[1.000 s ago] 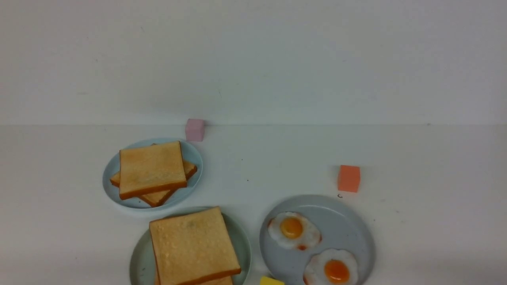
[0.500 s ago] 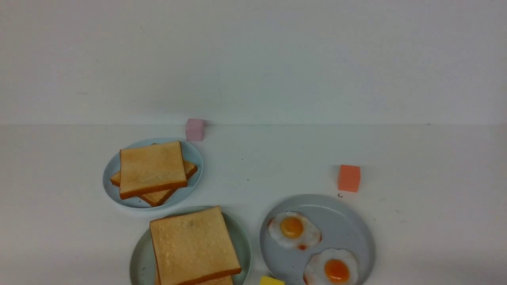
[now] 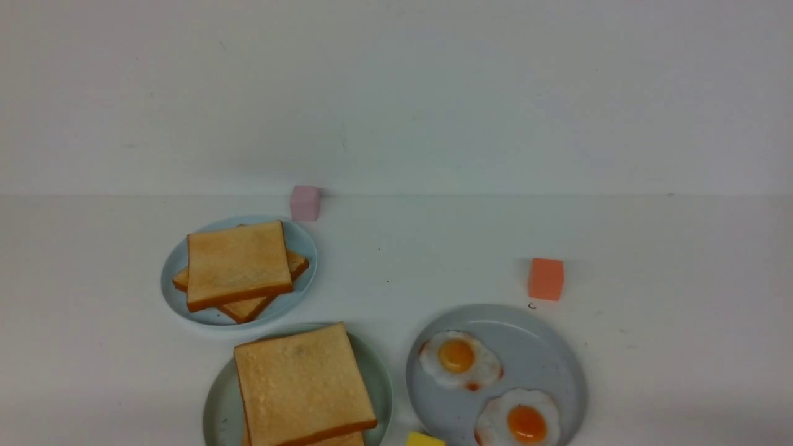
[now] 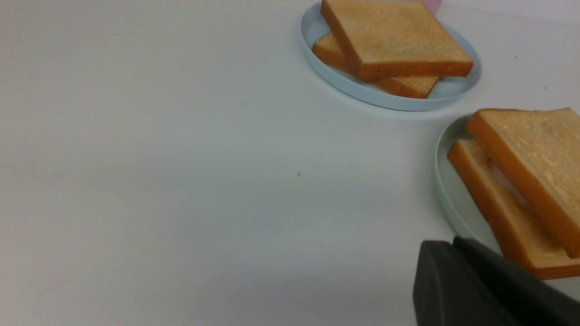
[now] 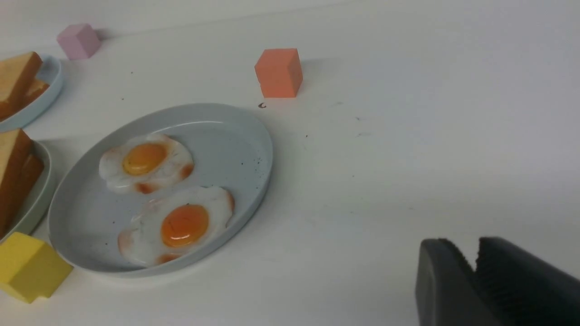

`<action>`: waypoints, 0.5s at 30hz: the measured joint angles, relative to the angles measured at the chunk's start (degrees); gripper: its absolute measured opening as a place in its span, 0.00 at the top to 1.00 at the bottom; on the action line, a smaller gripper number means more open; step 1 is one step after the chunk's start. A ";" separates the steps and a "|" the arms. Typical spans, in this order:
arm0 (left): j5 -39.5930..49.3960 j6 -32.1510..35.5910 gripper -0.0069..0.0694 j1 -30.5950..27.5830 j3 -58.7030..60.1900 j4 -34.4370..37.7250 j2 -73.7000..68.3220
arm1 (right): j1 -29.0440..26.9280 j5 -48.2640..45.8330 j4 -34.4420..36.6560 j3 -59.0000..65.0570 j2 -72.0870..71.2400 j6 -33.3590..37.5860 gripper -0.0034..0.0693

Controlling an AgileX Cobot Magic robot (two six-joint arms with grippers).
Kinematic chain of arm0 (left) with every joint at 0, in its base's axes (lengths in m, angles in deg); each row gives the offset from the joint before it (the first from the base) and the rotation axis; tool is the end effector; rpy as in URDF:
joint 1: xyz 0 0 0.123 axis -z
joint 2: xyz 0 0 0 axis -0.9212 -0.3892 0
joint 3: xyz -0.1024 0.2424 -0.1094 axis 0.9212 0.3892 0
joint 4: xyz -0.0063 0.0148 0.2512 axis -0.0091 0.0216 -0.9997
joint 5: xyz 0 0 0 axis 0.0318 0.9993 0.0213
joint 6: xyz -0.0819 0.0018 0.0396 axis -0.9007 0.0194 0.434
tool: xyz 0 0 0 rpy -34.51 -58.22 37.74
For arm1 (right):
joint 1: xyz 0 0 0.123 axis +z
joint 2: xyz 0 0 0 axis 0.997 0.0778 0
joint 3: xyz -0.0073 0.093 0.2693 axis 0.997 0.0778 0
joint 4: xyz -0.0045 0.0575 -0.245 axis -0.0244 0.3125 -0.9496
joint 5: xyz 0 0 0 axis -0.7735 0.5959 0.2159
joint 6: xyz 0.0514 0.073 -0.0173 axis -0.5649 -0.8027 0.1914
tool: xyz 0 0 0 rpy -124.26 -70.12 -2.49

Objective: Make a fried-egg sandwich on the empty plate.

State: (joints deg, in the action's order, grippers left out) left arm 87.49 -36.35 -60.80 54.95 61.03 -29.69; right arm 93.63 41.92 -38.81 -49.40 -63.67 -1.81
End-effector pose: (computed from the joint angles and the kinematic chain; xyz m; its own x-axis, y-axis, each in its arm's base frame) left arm 0.0520 -0.0031 0.1687 -0.3269 -0.1683 -0.9299 0.0168 0.9828 -0.1838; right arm 0.0505 0.0101 0.1729 -0.3384 0.1288 -0.9321 -0.1138 0.9777 0.1764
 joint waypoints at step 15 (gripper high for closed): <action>0.00 0.00 0.86 0.00 0.00 0.05 0.00 | 0.00 0.00 0.00 0.00 0.00 -0.06 0.73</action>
State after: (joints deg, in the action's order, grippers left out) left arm 87.49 -36.35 -60.80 54.95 61.08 -29.69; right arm 93.63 41.92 -38.81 -49.40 -63.67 -1.87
